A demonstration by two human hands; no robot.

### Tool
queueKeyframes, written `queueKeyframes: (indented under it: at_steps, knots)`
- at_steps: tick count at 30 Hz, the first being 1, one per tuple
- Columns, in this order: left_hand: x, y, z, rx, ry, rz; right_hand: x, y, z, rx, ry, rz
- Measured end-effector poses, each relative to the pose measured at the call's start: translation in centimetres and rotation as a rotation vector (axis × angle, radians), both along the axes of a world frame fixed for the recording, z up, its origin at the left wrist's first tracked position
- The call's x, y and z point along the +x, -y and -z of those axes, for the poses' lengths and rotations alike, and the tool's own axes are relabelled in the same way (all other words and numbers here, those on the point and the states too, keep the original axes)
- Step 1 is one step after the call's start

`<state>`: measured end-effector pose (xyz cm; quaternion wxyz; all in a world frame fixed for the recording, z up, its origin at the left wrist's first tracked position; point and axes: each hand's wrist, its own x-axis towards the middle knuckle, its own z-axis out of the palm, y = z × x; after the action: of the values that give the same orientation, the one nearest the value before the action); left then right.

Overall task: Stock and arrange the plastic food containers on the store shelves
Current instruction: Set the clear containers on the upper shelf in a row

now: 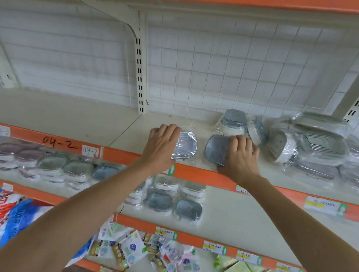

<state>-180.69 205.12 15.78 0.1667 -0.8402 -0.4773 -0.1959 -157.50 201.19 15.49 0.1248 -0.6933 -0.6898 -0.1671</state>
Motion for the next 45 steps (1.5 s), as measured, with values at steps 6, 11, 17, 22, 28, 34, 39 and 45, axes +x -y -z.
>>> queueKeyframes:
  at_steps: [6,11,17,22,28,34,39,45]
  knots:
    - [-5.0,3.0,0.5,-0.084,-0.035,-0.021,-4.7,3.5,1.2,0.116,-0.036,-0.175]
    - [-8.9,6.2,3.3,-0.17,-0.04,-0.033,-8.2,6.5,4.1,0.018,-0.069,-0.268]
    - [-12.0,9.0,8.3,-0.329,-0.034,-0.039,-10.2,8.3,8.9,-0.176,-0.05,-0.333]
    - [-12.0,8.5,12.4,-0.475,-0.056,-0.058,-10.2,7.9,13.2,-0.326,-0.064,-0.312]
    - [-10.8,7.0,17.4,-0.611,-0.048,-0.07,-8.8,6.9,18.5,-0.497,-0.174,-0.19]
    - [-8.2,4.2,21.2,-0.743,0.033,-0.121,-6.7,4.5,22.4,-0.548,-0.189,-0.103]
    - [-5.4,-0.7,25.0,-0.635,0.092,-0.062,-5.1,-0.2,26.0,-0.44,-0.17,-0.057]
    - [-2.3,-6.6,29.6,-0.55,0.123,-0.04,-3.5,-5.4,29.7,-0.379,-0.183,-0.022]
